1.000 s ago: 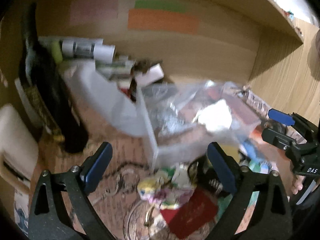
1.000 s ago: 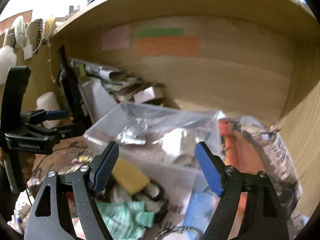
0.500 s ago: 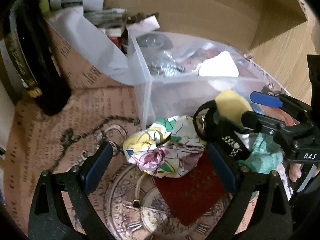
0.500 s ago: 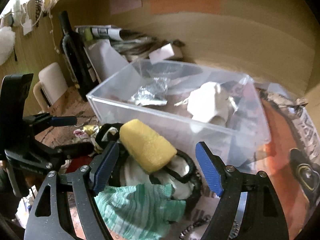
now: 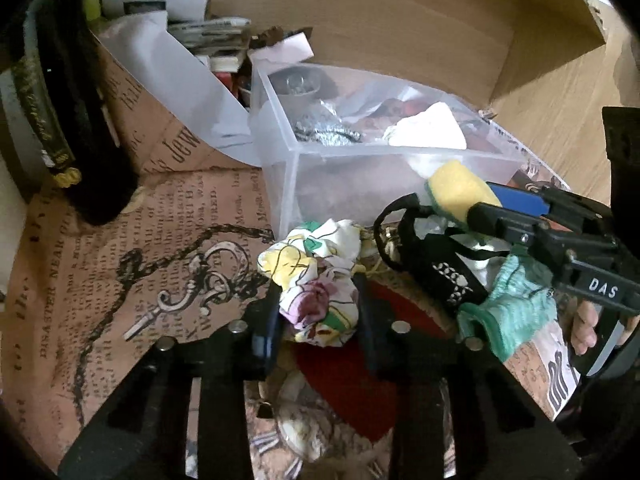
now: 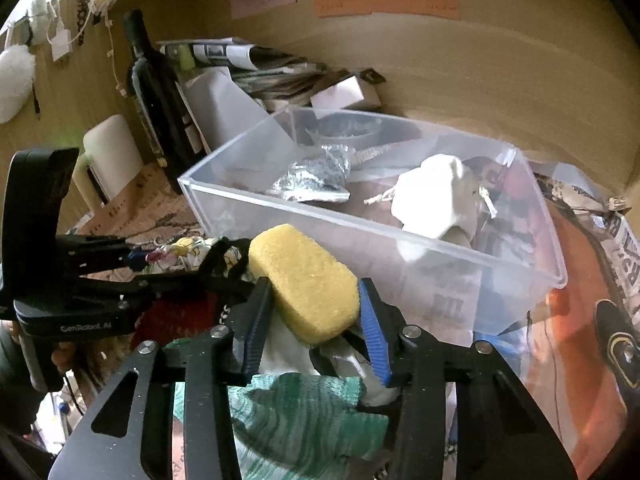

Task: Organize soft objects
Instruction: 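Grasp the floral scrunchie with the left tool while the right tool grasps the yellow sponge, then lift both items into the clear box and open both tools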

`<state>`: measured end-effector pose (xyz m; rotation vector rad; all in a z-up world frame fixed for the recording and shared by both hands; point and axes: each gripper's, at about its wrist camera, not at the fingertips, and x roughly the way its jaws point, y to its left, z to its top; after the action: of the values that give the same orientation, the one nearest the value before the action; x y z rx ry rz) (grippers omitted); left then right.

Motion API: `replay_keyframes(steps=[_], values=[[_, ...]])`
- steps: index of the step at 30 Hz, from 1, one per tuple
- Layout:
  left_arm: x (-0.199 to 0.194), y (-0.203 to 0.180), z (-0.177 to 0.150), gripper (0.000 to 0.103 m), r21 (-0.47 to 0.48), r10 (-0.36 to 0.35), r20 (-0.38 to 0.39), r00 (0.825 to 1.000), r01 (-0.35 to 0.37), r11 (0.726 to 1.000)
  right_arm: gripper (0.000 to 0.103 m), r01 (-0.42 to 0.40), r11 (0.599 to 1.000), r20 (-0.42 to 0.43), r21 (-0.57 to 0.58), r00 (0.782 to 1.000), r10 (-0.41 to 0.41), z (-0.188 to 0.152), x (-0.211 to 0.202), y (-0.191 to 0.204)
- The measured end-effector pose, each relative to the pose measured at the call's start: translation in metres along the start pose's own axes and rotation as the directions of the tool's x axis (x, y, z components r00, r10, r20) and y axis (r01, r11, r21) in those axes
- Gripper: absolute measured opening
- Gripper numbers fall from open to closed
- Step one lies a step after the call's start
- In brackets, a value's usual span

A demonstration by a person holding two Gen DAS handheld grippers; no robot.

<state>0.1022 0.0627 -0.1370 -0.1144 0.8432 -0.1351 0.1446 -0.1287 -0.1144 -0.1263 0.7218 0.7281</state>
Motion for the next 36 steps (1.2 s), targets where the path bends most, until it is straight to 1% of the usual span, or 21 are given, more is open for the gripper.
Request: replay_keyframes(steps=[5,9,12,15,22,25,29,32,36], values=[[-0.028,0.0,0.003,0.029,-0.007,0.013,0.056,0.998,-0.012,1.0,0.039,0.002,1.0,0.054,0.018,0.999,-0.003,0.002,-0.018,-0.003],[-0.052,0.0,0.009,0.029,-0.015,0.024,0.116,0.993,-0.022,1.0,0.039,0.018,1.0,0.105,0.022,0.994,-0.02,0.006,-0.036,-0.005],[-0.066,-0.002,0.016,0.029,-0.015,0.027,0.163,0.986,-0.025,1.0,0.039,0.032,0.999,0.147,0.021,0.989,-0.034,0.01,-0.049,-0.005],[-0.079,-0.007,0.026,0.029,-0.006,0.028,0.216,0.976,-0.027,1.0,0.039,0.046,0.999,0.188,0.026,0.981,-0.05,0.015,-0.061,-0.006],[-0.083,-0.019,0.06,0.029,0.016,0.024,0.291,0.956,-0.03,0.999,0.039,0.06,0.997,0.261,0.048,0.963,-0.07,0.032,-0.076,-0.012],[-0.074,-0.022,0.075,0.029,0.021,0.013,0.284,0.959,-0.02,1.0,0.039,0.066,0.997,0.273,0.05,0.959,-0.077,0.04,-0.073,-0.014],[-0.052,-0.025,0.092,0.029,0.029,0.005,0.247,0.969,-0.012,1.0,0.039,0.077,0.996,0.259,0.047,0.962,-0.087,0.05,-0.061,-0.018],[-0.031,-0.027,0.103,0.029,0.033,0.0,0.201,0.979,-0.006,0.999,0.039,0.078,0.996,0.228,0.049,0.97,-0.087,0.056,-0.046,-0.022],[-0.004,-0.027,0.111,0.029,0.037,0.002,0.139,0.99,-0.007,0.999,0.039,0.081,0.995,0.166,0.049,0.982,-0.088,0.061,-0.022,-0.029]])
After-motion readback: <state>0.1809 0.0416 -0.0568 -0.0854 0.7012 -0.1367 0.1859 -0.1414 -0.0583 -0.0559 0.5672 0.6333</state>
